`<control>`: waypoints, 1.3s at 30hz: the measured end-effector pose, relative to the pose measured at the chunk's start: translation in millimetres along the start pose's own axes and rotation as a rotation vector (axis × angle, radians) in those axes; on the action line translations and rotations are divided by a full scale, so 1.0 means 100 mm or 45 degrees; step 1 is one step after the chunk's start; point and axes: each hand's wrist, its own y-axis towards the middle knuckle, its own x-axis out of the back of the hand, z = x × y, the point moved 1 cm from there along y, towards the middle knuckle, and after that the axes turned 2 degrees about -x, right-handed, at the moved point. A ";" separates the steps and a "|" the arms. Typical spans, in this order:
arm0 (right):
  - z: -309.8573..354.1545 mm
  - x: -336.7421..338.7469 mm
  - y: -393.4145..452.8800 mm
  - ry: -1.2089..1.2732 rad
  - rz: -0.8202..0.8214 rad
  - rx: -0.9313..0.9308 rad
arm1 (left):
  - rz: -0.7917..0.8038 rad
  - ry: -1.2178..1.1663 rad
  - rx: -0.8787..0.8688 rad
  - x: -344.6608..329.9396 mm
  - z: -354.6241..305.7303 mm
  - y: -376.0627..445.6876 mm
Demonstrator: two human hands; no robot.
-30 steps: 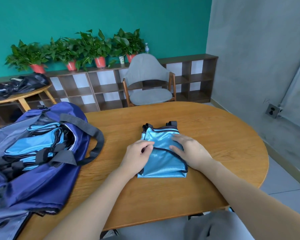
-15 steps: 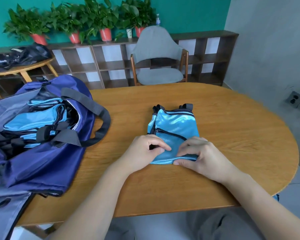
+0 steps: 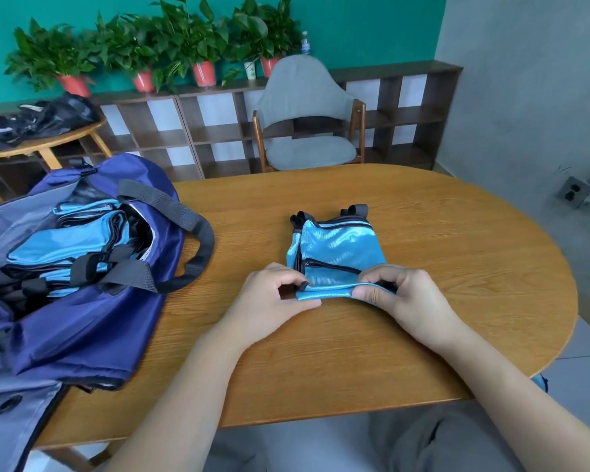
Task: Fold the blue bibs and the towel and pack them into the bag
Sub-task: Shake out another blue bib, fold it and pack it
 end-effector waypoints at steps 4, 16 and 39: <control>0.00 0.01 -0.02 0.079 -0.053 0.057 | -0.086 -0.222 0.079 -0.04 0.03 0.01; 0.08 0.09 -0.06 0.158 0.007 -0.087 | -0.227 -0.584 0.085 0.01 -0.04 -0.02; -0.06 0.06 0.02 -0.172 -0.311 -0.215 | -0.395 -0.153 0.194 -0.03 0.03 0.02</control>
